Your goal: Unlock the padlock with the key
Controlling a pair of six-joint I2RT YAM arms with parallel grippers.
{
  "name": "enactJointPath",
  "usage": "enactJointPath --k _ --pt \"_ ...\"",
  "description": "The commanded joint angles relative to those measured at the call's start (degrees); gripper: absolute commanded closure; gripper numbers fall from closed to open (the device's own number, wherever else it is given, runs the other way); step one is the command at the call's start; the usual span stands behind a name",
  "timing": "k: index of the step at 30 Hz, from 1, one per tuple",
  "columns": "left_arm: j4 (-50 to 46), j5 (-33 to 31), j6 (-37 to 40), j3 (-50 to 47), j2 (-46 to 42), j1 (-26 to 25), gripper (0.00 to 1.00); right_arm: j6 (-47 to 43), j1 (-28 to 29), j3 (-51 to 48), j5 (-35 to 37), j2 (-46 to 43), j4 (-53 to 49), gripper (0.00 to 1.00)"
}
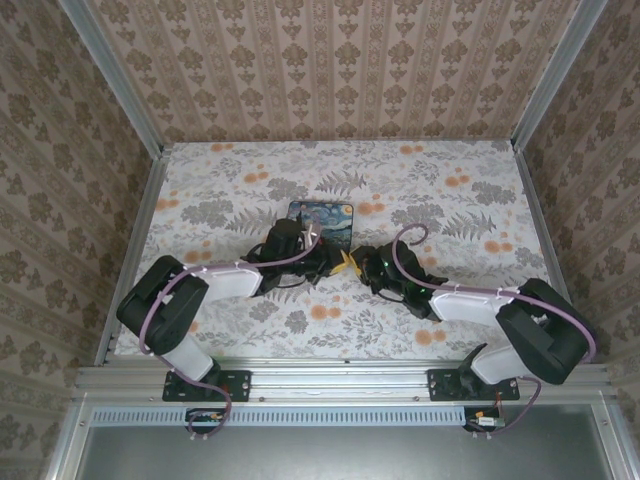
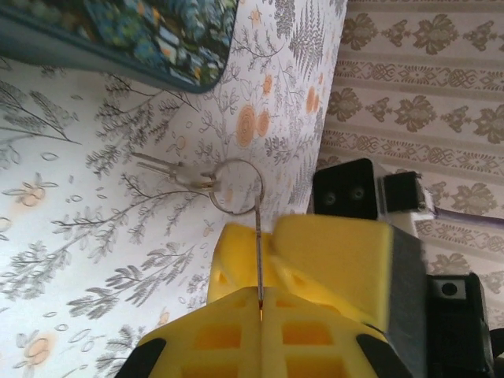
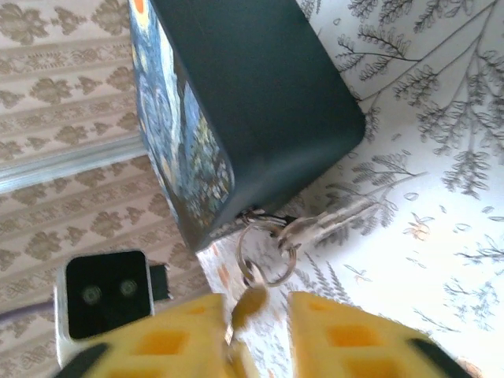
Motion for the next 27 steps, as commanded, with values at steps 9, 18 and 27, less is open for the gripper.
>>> enactJointPath --k 9,18,27 --pt "-21.4 14.4 29.1 5.5 -4.4 1.5 1.00 -33.3 -10.1 -5.4 -2.9 -21.5 -19.7 0.49" --pt "-34.1 22.8 48.6 13.7 -2.3 1.6 1.00 -67.1 -23.2 3.8 -46.9 -17.7 -20.3 0.53" --pt "-42.0 26.5 57.5 19.9 0.1 2.5 1.00 -73.6 -23.4 7.5 -61.9 -11.4 -18.2 0.57"
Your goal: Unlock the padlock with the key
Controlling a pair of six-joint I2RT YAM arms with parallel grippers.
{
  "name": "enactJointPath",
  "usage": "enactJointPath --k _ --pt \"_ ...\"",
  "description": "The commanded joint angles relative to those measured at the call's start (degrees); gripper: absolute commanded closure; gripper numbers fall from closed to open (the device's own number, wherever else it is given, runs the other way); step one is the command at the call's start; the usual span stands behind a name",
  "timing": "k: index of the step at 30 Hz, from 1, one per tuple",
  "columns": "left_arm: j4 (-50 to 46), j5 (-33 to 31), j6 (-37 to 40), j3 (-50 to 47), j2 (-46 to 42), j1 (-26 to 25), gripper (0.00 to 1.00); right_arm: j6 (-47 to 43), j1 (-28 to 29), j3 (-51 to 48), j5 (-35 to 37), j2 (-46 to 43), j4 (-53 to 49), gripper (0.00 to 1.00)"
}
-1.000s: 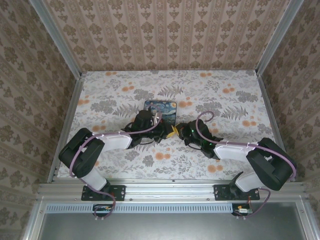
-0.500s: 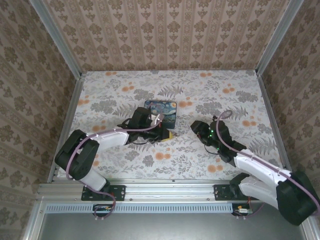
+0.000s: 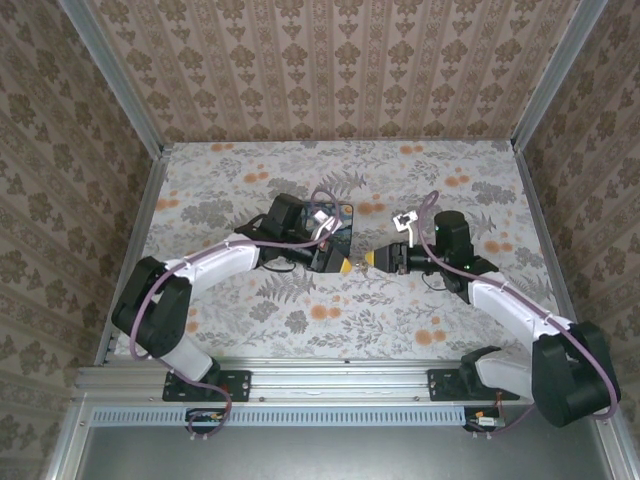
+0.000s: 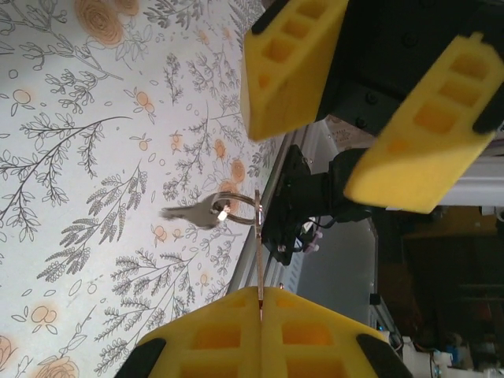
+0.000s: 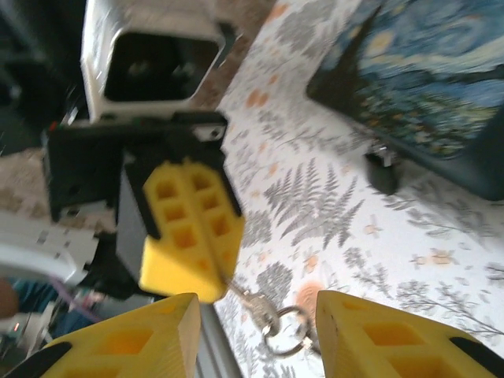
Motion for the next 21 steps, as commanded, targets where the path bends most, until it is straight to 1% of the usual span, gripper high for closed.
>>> enactJointPath --k 1,5,9,12,16,18,21 --pt "-4.7 3.5 6.1 2.5 1.5 0.3 1.00 -5.2 -0.2 1.6 -8.7 0.8 1.2 0.57" --pt "-4.3 4.9 6.2 3.0 2.4 0.2 1.00 -5.3 -0.1 1.5 -9.7 2.5 2.6 0.59" --pt "-4.4 5.3 6.2 3.5 3.0 0.1 1.00 -5.0 -0.1 1.4 -10.4 3.8 3.8 0.64" --pt "-3.2 5.2 5.5 3.2 2.6 0.2 1.00 -5.3 -0.1 1.3 -10.2 4.1 3.6 0.65" --pt "-2.4 5.4 4.8 2.9 2.2 0.1 1.00 -5.9 -0.1 1.3 -9.4 4.8 2.9 0.64" --pt "-2.2 5.4 4.6 2.7 1.8 0.0 1.00 -6.2 -0.1 1.3 -8.5 5.4 2.8 0.62" --pt "-2.4 5.3 4.6 2.4 1.2 0.0 1.00 -7.2 -0.2 1.9 -8.0 6.5 2.1 0.61"
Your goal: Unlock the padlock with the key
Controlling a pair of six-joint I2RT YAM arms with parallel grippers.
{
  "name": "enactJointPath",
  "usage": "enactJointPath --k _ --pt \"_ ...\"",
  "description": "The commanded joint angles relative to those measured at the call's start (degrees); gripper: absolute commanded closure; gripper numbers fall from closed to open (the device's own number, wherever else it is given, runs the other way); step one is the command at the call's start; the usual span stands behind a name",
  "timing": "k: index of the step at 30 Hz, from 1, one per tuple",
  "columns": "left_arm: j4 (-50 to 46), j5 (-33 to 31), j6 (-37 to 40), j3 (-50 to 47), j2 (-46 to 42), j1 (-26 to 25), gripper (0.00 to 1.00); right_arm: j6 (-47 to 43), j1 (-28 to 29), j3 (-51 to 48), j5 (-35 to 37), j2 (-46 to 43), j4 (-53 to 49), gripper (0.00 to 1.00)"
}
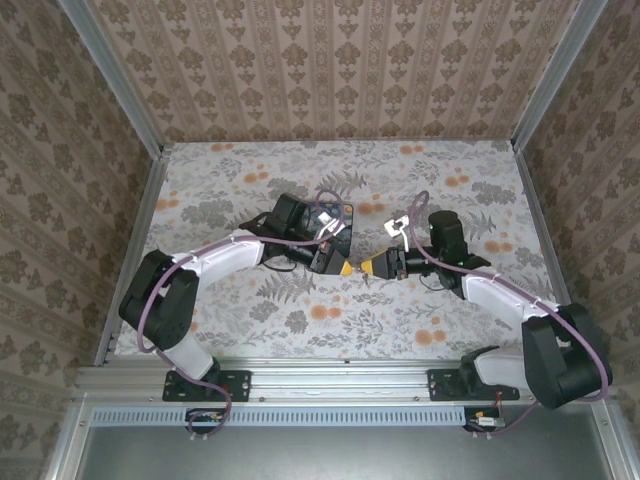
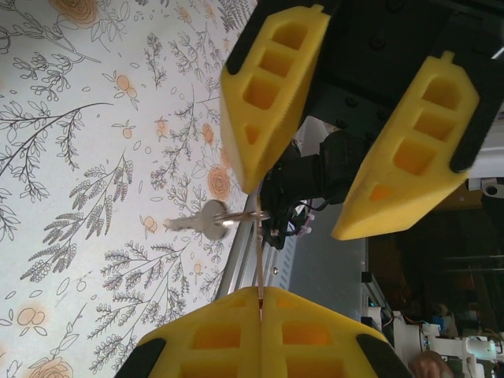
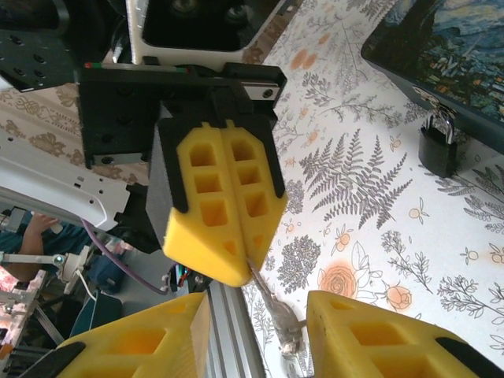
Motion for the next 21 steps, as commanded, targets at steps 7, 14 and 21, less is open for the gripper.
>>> enactJointPath --k 7,14,21 --pt "0.3 1.6 0.4 1.0 -2.0 0.0 1.00 -1.9 -0.2 2.0 -1.3 1.7 1.1 0.64" --pt "3.6 2.0 -1.9 0.1 -2.6 0.4 1.00 -1.9 -0.1 0.9 -1.7 1.2 1.1 0.66" --pt "4.2 2.0 -2.5 -0.7 -3.6 0.9 1.00 -1.7 -0.1 0.5 -1.5 1.5 1.6 0.66"
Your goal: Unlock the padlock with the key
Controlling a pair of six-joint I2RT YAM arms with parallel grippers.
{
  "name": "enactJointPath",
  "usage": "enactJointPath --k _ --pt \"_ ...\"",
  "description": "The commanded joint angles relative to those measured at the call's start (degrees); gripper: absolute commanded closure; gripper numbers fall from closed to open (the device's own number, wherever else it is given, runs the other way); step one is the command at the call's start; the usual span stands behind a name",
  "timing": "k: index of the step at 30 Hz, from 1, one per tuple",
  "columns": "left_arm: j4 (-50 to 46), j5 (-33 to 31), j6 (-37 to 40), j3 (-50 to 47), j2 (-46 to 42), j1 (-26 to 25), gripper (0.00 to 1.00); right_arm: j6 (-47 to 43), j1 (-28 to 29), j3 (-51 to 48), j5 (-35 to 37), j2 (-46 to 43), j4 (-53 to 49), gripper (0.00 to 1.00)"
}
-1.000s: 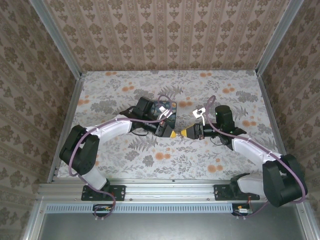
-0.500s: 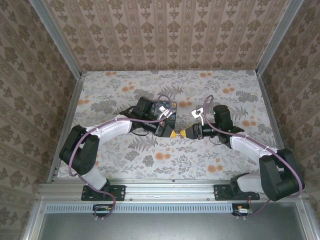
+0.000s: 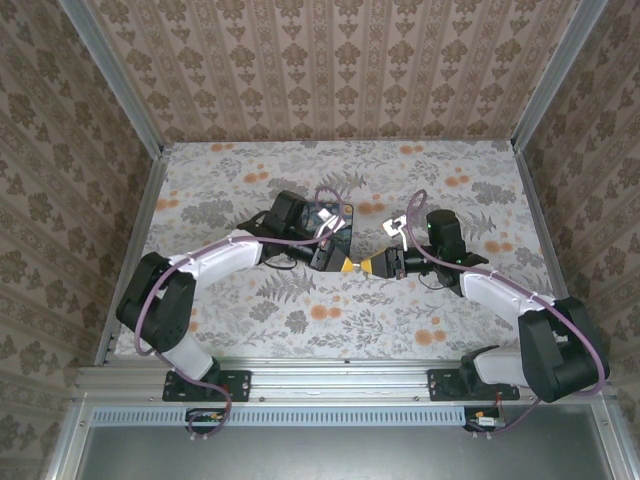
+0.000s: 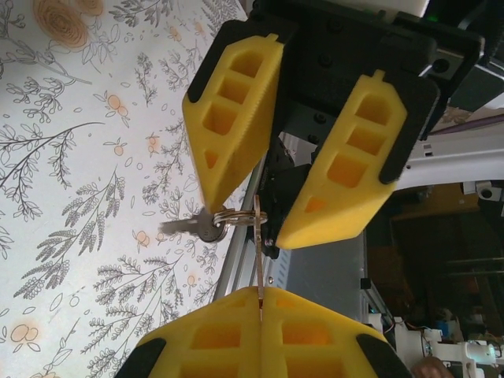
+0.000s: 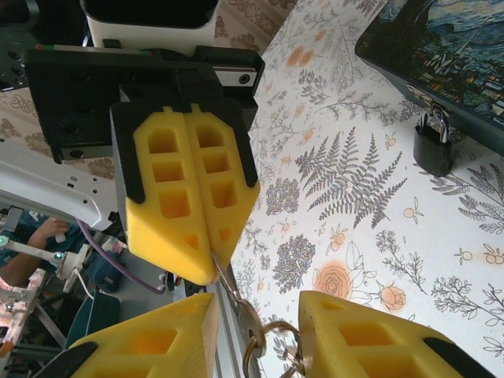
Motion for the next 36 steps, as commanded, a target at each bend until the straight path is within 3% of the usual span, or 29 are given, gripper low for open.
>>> enactJointPath --k 1,14,29,33,36 --pt "1.9 1.9 -0.9 -0.7 -2.4 0.9 1.00 -0.9 -0.1 -0.1 -1.3 0.0 1.4 0.67" --pt "4.3 2.4 -2.4 -1.5 -2.4 0.6 1.00 1.6 0.0 -0.6 -1.9 -0.5 5.1 0.74" --pt "6.1 1.6 -3.6 -1.9 -1.2 0.9 1.00 3.3 0.7 -2.6 -3.1 -1.2 9.8 1.00" --pt "8.0 -0.2 -5.7 -2.7 -0.6 2.1 1.00 4.3 0.7 -3.7 -1.6 -2.8 11.4 1.00" --pt "10.2 -3.1 -8.3 -4.0 -1.2 4.0 0.73 3.5 0.7 -3.9 1.0 -3.0 9.6 1.00"
